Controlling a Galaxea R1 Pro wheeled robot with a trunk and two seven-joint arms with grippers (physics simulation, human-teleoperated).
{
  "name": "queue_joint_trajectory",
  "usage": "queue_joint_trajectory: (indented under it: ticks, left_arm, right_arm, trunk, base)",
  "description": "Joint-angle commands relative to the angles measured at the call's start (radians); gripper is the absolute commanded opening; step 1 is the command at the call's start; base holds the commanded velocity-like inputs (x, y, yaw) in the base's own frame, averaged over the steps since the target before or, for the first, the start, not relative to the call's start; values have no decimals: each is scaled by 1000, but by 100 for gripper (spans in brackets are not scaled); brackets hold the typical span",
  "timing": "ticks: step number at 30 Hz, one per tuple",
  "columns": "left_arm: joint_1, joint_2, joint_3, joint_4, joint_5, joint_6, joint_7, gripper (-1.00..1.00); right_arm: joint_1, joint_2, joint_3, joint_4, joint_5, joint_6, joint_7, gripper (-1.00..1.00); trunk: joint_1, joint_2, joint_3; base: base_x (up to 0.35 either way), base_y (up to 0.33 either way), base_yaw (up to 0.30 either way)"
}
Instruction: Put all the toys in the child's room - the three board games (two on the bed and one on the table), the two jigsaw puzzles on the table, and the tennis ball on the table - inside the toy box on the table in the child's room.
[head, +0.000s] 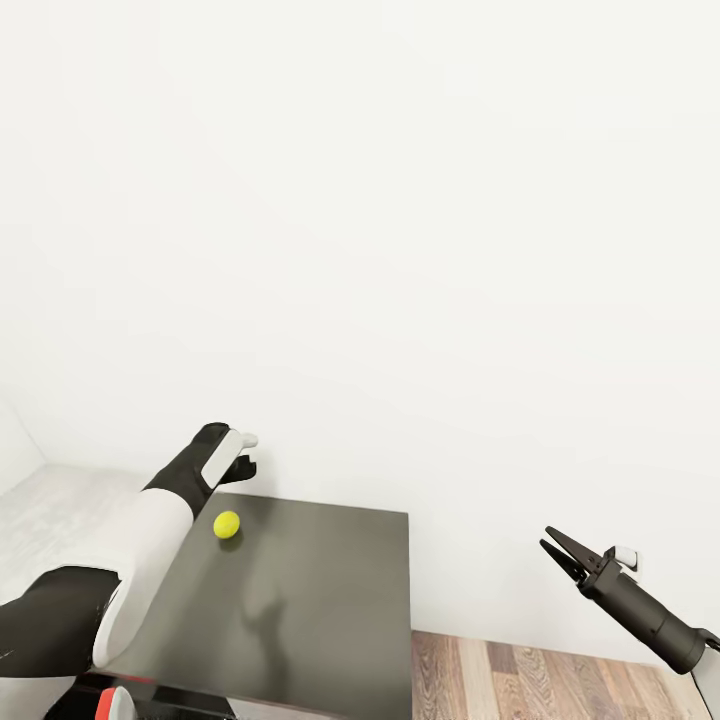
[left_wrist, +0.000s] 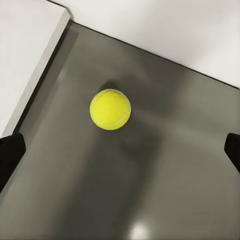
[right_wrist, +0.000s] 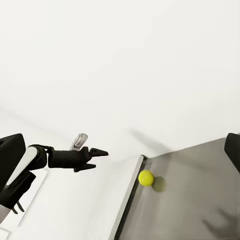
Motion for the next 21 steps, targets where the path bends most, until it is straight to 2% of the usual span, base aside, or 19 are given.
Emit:
queue_joint_trajectory:
  ticks: [1,10,15,21]
  left_arm:
    - [-1,1,-8,-1,10,3,8,100]
    - [-1,2,-9,-1,10,0,8,100]
    - [-1,2,-12,14,10,-50,7,100]
    - [-1,3,-11,51,9,-76,7,100]
  right_arm:
    - [-1,0,0,0,-4,7,1,100]
    - [-1,-1,-1,0,-4,7,5,100]
    - [-1,-1,-2,0,-4,7,7,100]
    - [-1,-2,-3,0,-4,7,6,100]
  trunk:
    - [1,-2,-4]
    - [1,-2,-19]
    - [1,-2,-27]
    - [1,-2,-37]
  base:
    - [0,0,0]
    - [0,0,0]
    - [0,0,0]
    - [0,0,0]
